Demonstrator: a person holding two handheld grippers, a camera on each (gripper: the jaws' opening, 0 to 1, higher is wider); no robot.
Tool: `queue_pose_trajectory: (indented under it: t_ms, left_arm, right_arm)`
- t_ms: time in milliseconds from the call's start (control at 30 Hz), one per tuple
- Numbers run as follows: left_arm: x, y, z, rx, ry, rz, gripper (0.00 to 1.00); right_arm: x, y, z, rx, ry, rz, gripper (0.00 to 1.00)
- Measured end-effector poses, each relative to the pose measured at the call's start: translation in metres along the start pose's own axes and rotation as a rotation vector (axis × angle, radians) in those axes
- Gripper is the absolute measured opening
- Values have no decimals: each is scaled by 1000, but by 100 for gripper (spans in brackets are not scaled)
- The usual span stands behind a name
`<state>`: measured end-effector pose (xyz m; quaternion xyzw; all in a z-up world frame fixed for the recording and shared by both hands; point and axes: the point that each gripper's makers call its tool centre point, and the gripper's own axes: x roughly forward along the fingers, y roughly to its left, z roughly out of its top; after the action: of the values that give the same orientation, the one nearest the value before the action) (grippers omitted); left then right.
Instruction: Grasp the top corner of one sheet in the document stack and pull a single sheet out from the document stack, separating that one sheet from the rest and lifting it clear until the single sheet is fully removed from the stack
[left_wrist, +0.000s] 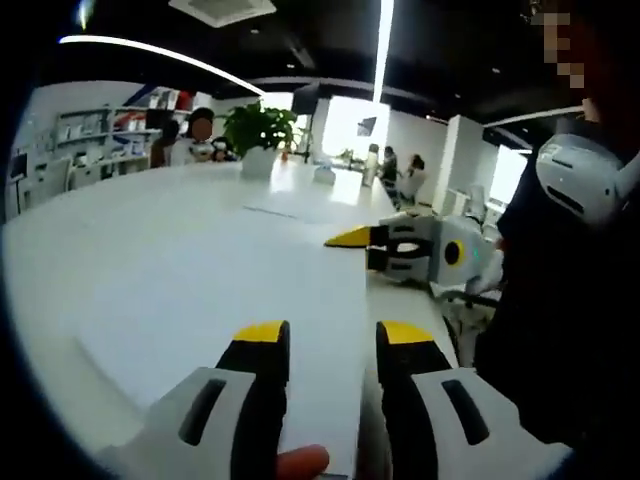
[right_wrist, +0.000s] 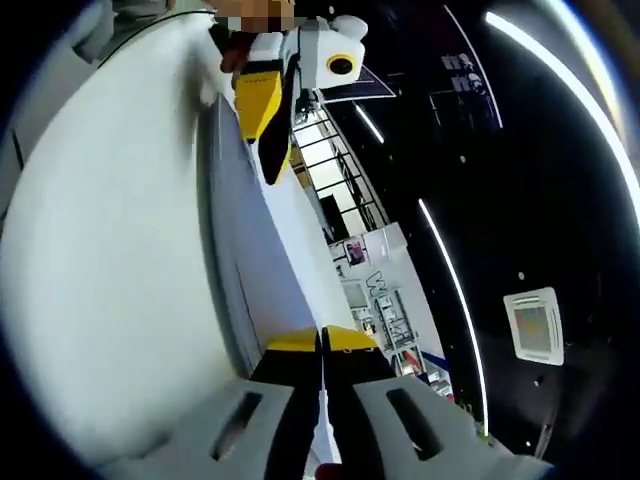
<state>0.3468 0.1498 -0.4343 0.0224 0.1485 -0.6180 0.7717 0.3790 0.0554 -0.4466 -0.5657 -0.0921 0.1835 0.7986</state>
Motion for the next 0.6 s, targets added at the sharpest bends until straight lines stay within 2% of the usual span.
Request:
queue_pose_trajectory:
  t_ms: [133, 267, 300, 400, 467, 600]
  left_arm:
    - [-11, -7, 13, 66, -40, 74, 43]
    - [-28, -7, 22, 90, -96, 191, 45]
    - [-35, -5, 24, 93, -115, 237, 46]
    - [-51, -2, 23, 85, -152, 337, 47]
    - [-60, 2, 19, 47, -168, 399, 47]
    - [-68, -2, 12, 34, -189, 456, 47]
  right_arm:
    - [1, 0, 0, 9, 0, 8, 2]
    - [2, 0, -1, 13, -4, 10, 1]
    - [2, 1, -1, 11, -1, 14, 1]
    - [3, 2, -2, 0, 6, 24, 1]
    - [4, 2, -3, 3, 6, 28, 1]
    - [4, 2, -5, 29, 6, 41, 1]
